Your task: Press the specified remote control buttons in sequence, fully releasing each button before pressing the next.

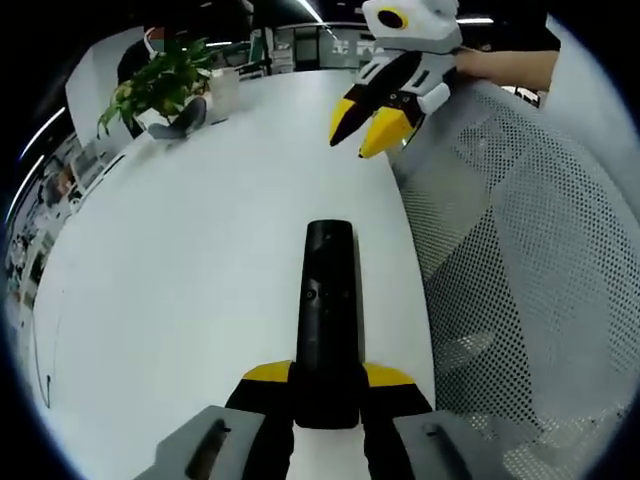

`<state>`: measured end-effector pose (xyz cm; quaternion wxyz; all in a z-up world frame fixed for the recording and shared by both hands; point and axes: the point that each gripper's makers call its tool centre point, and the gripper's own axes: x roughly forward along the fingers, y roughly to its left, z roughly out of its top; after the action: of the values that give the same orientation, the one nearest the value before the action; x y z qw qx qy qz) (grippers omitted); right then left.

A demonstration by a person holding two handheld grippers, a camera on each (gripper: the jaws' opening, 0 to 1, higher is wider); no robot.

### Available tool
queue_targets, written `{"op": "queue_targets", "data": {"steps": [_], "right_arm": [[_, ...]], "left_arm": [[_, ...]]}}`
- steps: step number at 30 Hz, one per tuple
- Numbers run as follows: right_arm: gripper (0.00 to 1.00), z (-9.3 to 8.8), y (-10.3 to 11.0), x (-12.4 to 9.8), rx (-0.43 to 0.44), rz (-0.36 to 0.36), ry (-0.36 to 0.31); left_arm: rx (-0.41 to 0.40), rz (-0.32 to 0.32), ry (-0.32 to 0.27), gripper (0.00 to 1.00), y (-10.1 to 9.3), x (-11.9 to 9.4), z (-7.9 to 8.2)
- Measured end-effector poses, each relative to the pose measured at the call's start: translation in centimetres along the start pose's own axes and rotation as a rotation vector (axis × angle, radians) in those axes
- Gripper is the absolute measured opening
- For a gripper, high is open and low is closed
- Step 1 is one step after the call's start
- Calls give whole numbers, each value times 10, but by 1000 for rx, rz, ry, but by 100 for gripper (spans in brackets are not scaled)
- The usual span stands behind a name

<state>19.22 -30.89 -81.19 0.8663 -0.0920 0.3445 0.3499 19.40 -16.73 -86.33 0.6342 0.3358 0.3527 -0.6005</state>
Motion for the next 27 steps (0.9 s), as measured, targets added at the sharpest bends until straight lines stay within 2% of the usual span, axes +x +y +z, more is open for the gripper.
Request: {"op": "queue_targets", "data": {"steps": [9, 27], "right_arm": [[17, -2, 4, 1, -7, 19, 15], [15, -4, 7, 4, -19, 41, 32]], "left_arm": [[14, -3, 26, 24, -5, 0, -1], [14, -2, 15, 24, -13, 1, 0]]}}
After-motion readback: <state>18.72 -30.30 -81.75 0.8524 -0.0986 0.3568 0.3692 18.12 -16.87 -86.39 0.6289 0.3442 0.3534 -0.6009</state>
